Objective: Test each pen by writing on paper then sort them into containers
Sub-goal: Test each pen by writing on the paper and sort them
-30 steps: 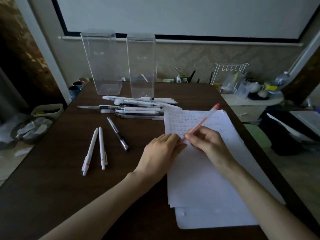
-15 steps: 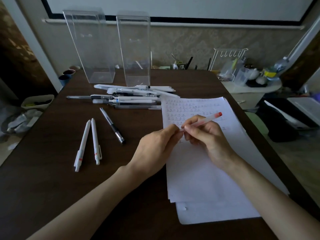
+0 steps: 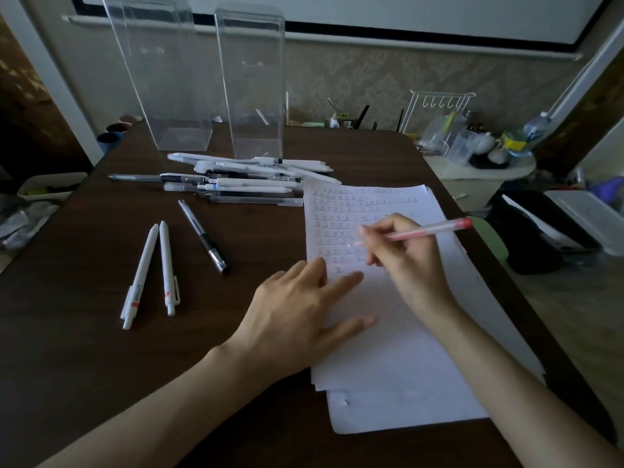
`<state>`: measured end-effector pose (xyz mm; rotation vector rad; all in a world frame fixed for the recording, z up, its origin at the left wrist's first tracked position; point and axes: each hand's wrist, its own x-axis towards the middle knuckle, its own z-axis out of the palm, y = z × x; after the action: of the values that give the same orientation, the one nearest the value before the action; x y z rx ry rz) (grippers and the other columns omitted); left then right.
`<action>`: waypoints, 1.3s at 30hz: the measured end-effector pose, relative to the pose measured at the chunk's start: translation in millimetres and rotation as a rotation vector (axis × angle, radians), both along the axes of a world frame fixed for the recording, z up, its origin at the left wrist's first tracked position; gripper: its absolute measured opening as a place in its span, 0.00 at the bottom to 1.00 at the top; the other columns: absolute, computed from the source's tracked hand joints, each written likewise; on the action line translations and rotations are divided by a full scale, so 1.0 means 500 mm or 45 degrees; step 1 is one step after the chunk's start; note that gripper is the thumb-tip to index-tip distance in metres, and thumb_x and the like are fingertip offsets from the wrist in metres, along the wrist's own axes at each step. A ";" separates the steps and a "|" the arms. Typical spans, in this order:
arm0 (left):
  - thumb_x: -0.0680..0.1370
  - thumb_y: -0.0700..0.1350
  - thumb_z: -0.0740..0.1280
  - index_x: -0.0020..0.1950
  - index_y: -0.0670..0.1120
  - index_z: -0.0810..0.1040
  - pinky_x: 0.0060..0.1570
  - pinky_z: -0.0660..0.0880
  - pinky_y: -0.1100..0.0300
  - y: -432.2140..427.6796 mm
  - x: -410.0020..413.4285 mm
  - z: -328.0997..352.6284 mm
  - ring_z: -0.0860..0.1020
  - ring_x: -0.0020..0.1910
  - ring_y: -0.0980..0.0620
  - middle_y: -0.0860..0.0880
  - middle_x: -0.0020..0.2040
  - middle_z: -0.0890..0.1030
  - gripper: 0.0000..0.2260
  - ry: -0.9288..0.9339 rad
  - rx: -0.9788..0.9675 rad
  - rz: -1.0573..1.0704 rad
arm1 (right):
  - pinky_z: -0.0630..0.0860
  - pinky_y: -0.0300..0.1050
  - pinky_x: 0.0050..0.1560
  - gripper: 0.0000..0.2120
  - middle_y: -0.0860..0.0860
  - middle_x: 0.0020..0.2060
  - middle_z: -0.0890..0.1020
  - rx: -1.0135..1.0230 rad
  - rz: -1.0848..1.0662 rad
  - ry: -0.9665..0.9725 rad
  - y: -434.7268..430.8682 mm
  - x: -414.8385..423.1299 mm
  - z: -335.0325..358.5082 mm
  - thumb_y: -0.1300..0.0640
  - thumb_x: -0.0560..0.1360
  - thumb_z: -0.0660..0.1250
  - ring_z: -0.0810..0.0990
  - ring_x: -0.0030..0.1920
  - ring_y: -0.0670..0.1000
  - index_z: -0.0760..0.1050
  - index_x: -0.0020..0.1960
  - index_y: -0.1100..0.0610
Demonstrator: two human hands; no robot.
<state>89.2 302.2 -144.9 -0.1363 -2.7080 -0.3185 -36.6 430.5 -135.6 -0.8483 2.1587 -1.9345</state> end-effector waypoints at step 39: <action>0.76 0.53 0.64 0.49 0.42 0.79 0.34 0.78 0.51 -0.022 -0.020 0.002 0.80 0.36 0.53 0.50 0.40 0.82 0.15 0.172 0.603 0.205 | 0.69 0.39 0.31 0.13 0.53 0.30 0.78 -0.335 0.329 -0.248 -0.009 -0.001 0.010 0.53 0.76 0.64 0.74 0.32 0.50 0.77 0.38 0.60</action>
<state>79.4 291.4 -143.9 0.1879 -2.4150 -0.8519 -37.1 425.7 -130.7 -0.8844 1.6238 -2.0926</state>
